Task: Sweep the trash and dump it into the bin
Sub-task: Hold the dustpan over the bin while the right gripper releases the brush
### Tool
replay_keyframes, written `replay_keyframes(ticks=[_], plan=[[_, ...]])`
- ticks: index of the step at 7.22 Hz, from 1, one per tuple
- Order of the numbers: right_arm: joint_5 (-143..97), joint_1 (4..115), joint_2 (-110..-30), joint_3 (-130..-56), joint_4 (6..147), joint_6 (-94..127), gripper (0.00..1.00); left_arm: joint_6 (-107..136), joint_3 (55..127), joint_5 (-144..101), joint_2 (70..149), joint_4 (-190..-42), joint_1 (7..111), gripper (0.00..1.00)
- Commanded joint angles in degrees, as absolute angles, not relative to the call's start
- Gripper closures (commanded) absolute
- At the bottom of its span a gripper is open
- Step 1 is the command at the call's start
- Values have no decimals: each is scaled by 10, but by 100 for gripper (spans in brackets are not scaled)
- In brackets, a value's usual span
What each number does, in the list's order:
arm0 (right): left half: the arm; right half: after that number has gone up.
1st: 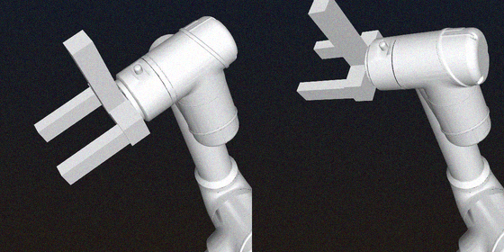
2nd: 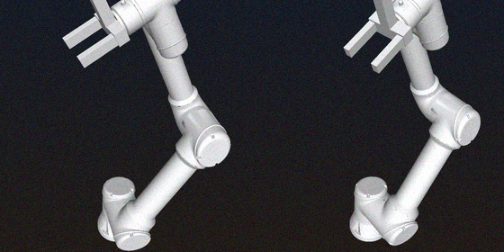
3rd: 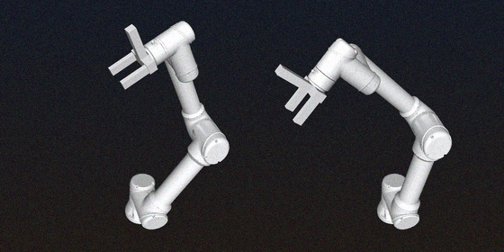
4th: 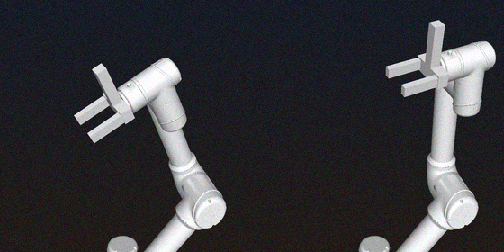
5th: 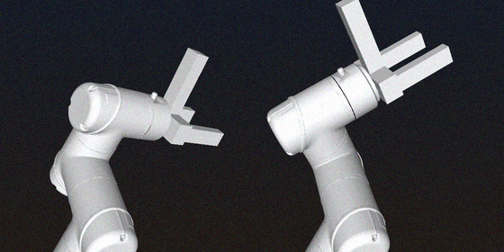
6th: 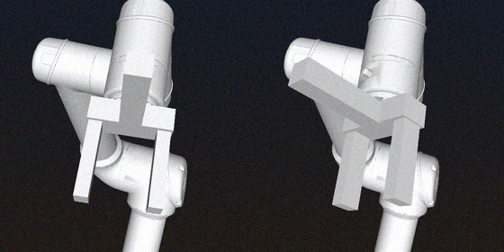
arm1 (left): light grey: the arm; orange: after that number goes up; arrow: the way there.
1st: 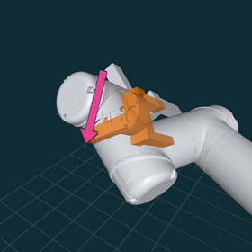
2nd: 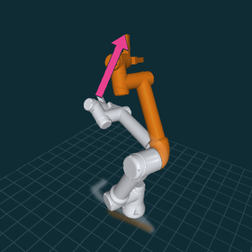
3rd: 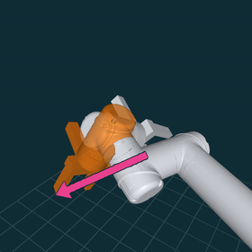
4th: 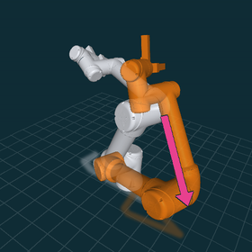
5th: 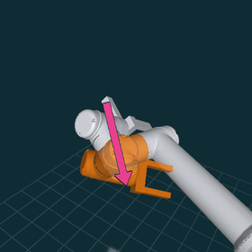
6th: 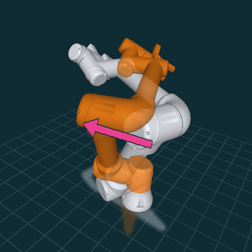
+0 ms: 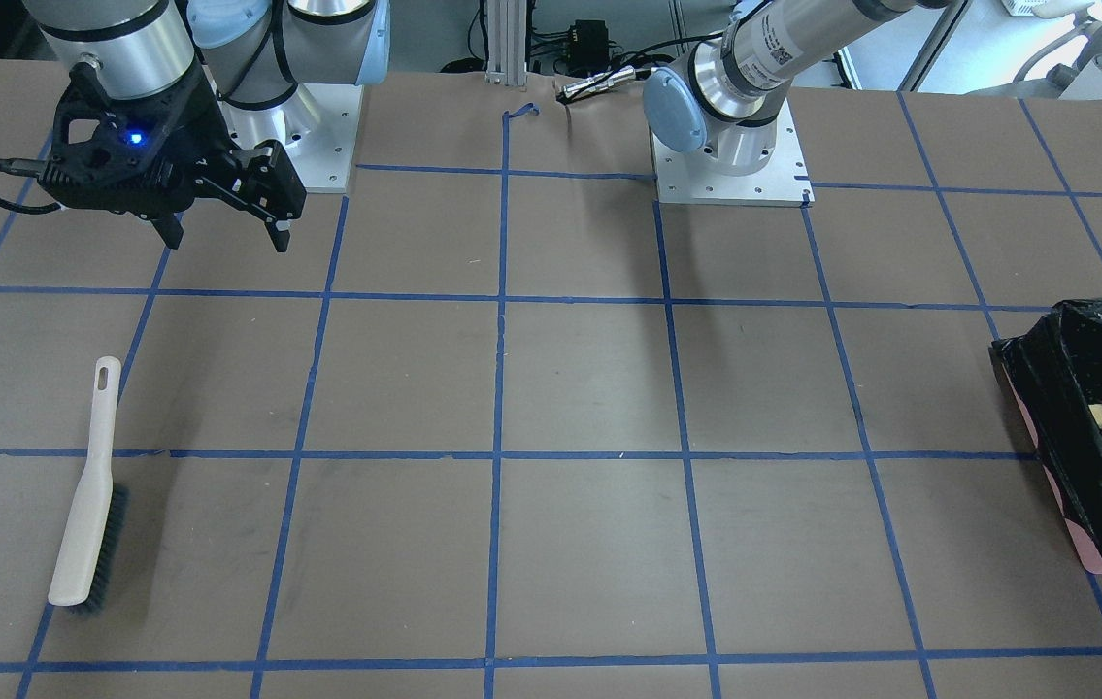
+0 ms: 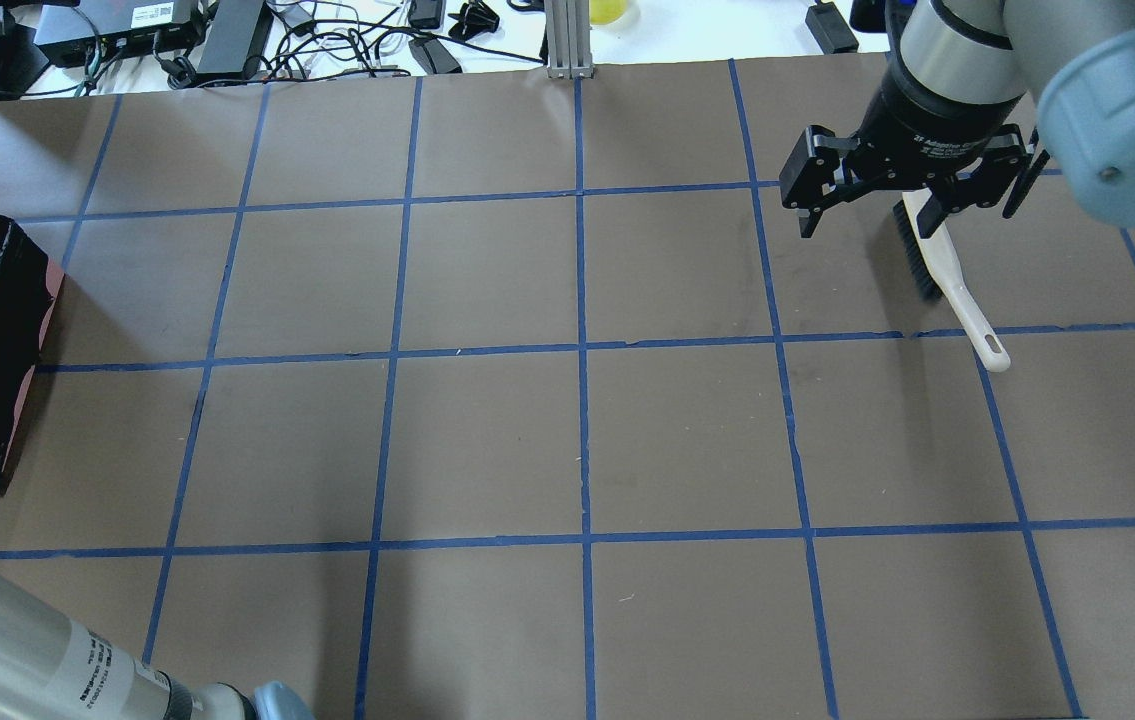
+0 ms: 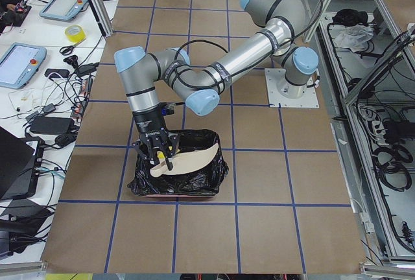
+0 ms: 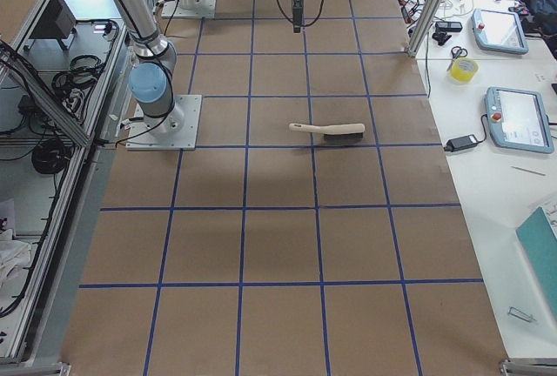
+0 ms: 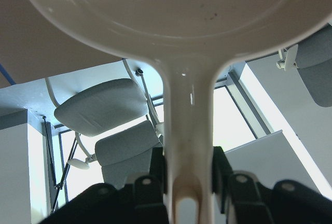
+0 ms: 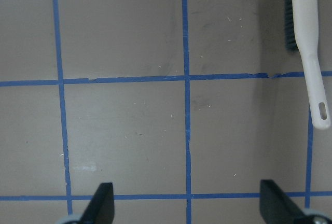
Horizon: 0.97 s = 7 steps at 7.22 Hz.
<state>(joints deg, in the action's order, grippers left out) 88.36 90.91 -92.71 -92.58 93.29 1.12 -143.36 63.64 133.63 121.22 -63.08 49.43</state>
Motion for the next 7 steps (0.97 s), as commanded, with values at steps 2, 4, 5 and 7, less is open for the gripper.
replay_keyframes(ticks=[2,4,5,7], plan=[[876,909,-935,-929,928,-28,0,-1433,720,1352,1176,-543,495,100],[881,907,-934,-929,928,-26,0,-1436,758,1368,1163,-479,497,100],[881,903,-934,-930,926,-25,0,-1439,788,1384,1156,-424,510,100],[881,892,-935,-931,918,-25,0,-1442,855,1389,1134,-356,515,100]])
